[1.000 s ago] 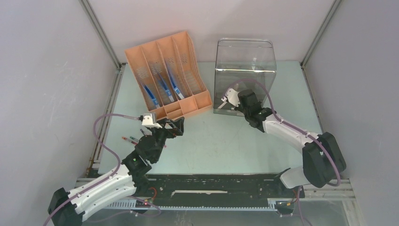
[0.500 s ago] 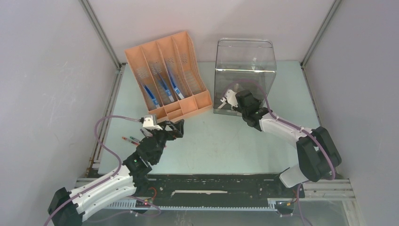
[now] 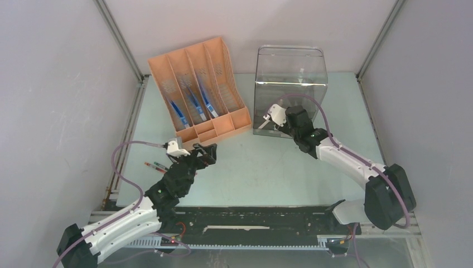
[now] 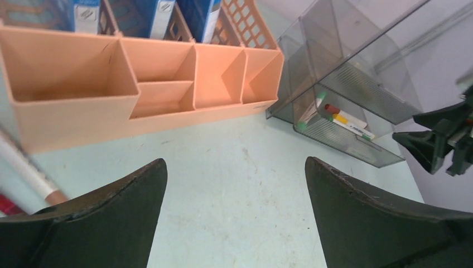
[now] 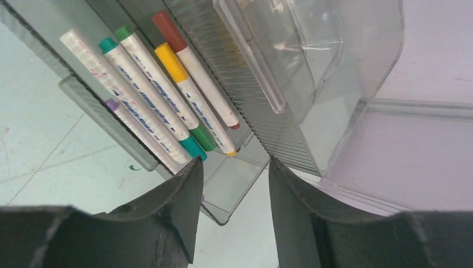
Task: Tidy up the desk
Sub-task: Place the stationery in the drawer.
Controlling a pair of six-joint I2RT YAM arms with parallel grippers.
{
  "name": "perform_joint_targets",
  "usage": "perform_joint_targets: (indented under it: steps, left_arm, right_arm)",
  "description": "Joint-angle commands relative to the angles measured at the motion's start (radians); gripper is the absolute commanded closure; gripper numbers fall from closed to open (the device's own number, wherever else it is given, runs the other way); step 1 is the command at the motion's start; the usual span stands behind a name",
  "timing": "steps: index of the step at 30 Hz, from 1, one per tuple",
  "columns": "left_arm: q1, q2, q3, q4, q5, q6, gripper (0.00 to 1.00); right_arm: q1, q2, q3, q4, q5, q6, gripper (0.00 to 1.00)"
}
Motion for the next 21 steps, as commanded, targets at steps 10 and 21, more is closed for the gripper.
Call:
perform_joint_targets:
  steps: [10,21]
  left_arm:
    - [0.258,0.133,0.044,-0.304,0.12,-0.318,0.29]
    - [0.404,0.456,0.274,-0.585,0.13,-0.404,0.38]
  right_arm:
    - [0.001,-0.064,0.014,-0.049,-0.092,0.044,0.46]
    - [-0.02,-0.079,0.014,-0.057,-0.11,0.047,0.46]
